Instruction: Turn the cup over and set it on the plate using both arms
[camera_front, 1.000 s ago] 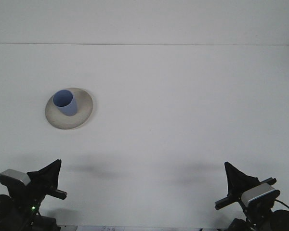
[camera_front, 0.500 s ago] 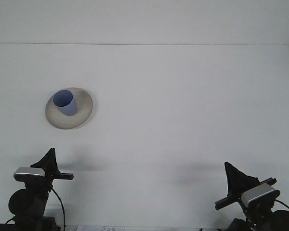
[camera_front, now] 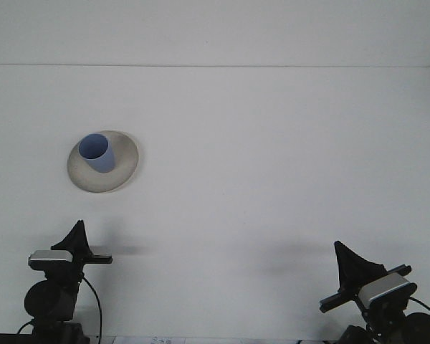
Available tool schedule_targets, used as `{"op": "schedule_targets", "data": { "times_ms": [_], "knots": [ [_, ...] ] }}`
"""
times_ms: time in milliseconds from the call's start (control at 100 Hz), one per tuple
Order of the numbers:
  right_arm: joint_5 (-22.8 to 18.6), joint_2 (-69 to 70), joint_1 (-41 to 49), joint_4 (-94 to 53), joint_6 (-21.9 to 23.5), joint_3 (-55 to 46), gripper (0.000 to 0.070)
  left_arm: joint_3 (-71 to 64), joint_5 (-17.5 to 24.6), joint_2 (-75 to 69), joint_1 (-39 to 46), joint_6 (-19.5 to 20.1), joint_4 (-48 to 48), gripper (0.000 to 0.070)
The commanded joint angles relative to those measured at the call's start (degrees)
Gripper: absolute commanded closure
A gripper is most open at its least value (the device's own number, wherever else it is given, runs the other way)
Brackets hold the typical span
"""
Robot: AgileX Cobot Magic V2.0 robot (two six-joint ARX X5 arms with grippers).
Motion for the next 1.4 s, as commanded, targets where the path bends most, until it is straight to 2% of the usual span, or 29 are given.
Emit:
{"op": "schedule_targets", "data": {
  "times_ms": [0,710,840,880,1020,1080,1150,1260,1390],
  "knots": [
    [0.0,0.0,0.5,0.6,0.3,0.2,0.0694,-1.1,-0.1,-0.1,0.1,-0.5,0.7,0.0687],
    [0.0,0.0,0.5,0.6,0.3,0.2,0.0694,-1.1,-0.1,-0.1,0.1,-0.5,0.9,0.0687],
    [-0.5,-0.1,-3.7,2.1,-2.6,-0.7,0.0694,-1.1,-0.1,-0.1,0.1,-0.5,1.0,0.0687],
    [-2.4,-0.5,-7.4,4.1,-3.7,-2.2,0.0694,-1.1,-0.1,-0.1,0.1,-0.5,0.9,0.0687],
    [-14.6,-3.5,-23.8,15.8,-8.9,-12.4,0.0694,-1.1,-0.1,-0.1,0.1,-0.5,1.0,0.0687],
    [-20.0,-4.9,-30.8,19.6,-8.6,-17.3,0.0694,-1.1,-0.1,-0.1,0.1,-0.5,1.0,0.0687],
    [-24.9,-4.8,-37.6,23.7,-6.1,-22.2,0.0694,-1.1,-0.1,-0.1,0.1,-0.5,1.0,0.0687],
    [-25.9,-4.8,-43.8,28.0,-2.8,-27.6,0.0694,-1.1,-0.1,-0.1,0.1,-0.5,1.0,0.0687],
    [-25.5,-4.8,-45.8,31.6,-3.3,-31.2,0.0694,-1.1,-0.1,-0.1,0.1,-0.5,1.0,0.0687]
  ]
}}
